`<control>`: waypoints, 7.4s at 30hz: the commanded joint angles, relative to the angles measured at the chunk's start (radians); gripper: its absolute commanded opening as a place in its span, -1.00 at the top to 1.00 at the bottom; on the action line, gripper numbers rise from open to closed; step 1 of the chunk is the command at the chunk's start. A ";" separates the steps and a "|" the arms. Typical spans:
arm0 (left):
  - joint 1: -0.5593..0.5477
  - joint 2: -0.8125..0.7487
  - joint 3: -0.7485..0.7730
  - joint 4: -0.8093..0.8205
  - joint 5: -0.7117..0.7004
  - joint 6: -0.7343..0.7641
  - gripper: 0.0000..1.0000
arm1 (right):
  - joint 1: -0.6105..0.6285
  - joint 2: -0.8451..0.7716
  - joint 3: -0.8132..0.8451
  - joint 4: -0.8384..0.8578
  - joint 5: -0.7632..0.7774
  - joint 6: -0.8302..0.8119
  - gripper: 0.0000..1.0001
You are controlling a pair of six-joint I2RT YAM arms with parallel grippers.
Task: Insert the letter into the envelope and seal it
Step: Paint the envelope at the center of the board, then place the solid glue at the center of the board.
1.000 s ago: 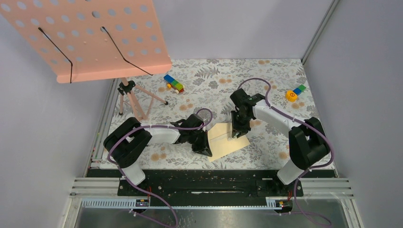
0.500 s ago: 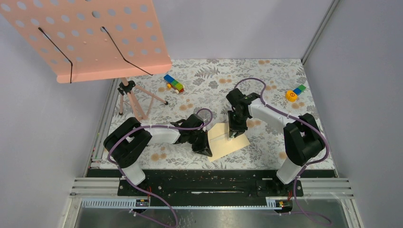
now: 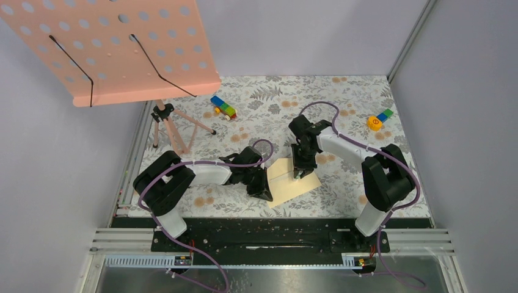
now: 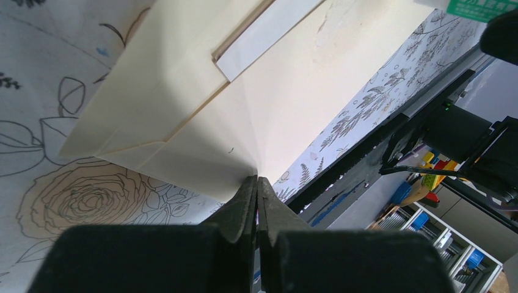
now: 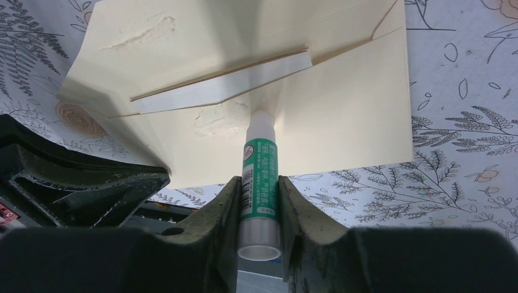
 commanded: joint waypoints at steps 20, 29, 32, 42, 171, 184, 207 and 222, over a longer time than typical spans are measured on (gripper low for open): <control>-0.008 0.012 0.004 0.019 -0.029 0.008 1.00 | 0.062 0.050 0.032 -0.031 0.144 -0.013 1.00; -0.008 0.011 0.002 0.023 -0.027 0.007 1.00 | 0.066 0.055 0.035 -0.028 0.138 -0.013 1.00; -0.007 0.010 0.001 0.023 -0.027 0.006 1.00 | 0.065 0.063 0.031 -0.023 0.131 -0.013 1.00; -0.008 0.008 -0.001 0.026 -0.026 0.005 1.00 | 0.069 0.079 0.017 -0.006 0.130 -0.010 1.00; -0.026 0.003 -0.033 0.070 -0.026 -0.041 1.00 | 0.138 0.149 0.209 -0.062 0.280 -0.031 1.00; -0.027 0.004 -0.043 0.085 -0.021 -0.045 1.00 | -0.015 0.010 0.139 0.097 -0.192 0.085 1.00; -0.034 -0.098 0.003 0.030 -0.021 0.002 1.00 | -0.552 -0.139 -0.345 0.767 -0.688 0.208 1.00; -0.035 -0.191 0.094 -0.095 -0.087 0.046 1.00 | -0.733 0.037 -0.546 1.329 -0.814 0.468 1.00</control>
